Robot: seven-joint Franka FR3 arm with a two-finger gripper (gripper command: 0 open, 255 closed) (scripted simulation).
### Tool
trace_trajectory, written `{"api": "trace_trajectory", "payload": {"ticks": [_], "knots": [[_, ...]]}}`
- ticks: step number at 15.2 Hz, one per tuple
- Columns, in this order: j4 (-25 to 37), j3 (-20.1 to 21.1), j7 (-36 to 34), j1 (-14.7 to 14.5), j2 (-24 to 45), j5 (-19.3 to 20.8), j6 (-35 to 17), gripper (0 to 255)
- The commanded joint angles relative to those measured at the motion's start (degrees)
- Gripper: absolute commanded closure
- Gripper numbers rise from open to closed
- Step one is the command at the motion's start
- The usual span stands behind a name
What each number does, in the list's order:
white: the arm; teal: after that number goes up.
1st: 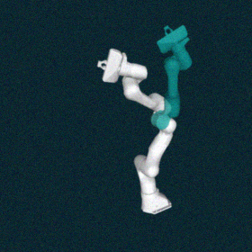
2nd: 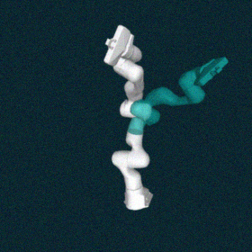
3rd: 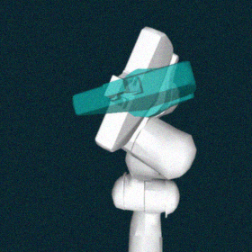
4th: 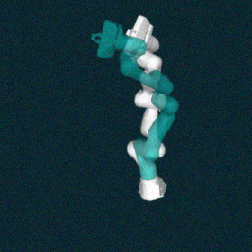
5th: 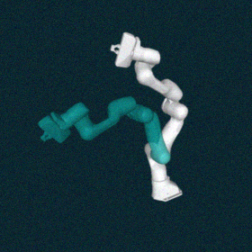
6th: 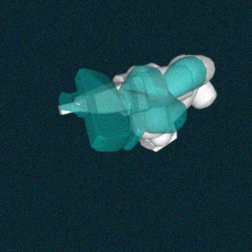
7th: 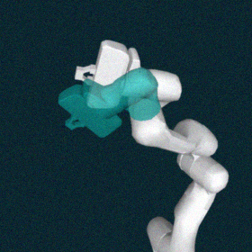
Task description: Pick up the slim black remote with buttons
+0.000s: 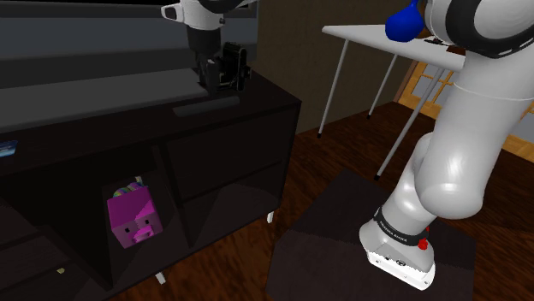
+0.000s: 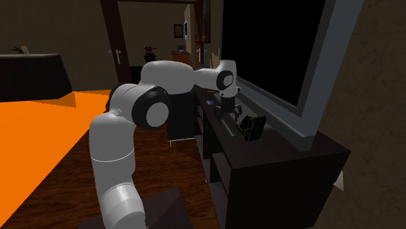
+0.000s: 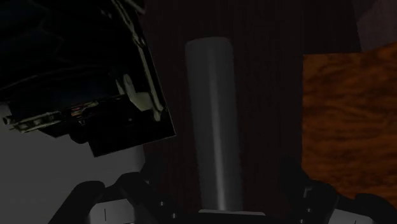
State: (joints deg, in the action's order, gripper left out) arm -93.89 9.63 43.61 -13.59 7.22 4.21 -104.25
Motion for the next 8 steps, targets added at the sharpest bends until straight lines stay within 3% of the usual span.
{"api": "trace_trajectory", "payload": {"ticks": [1,8], "knots": [[3.1,0.8,2.1,-0.8,2.5,0.4,0.1,0],[-2.1,0.8,1.8,-0.7,2.7,0.6,-5.2,0]]}}
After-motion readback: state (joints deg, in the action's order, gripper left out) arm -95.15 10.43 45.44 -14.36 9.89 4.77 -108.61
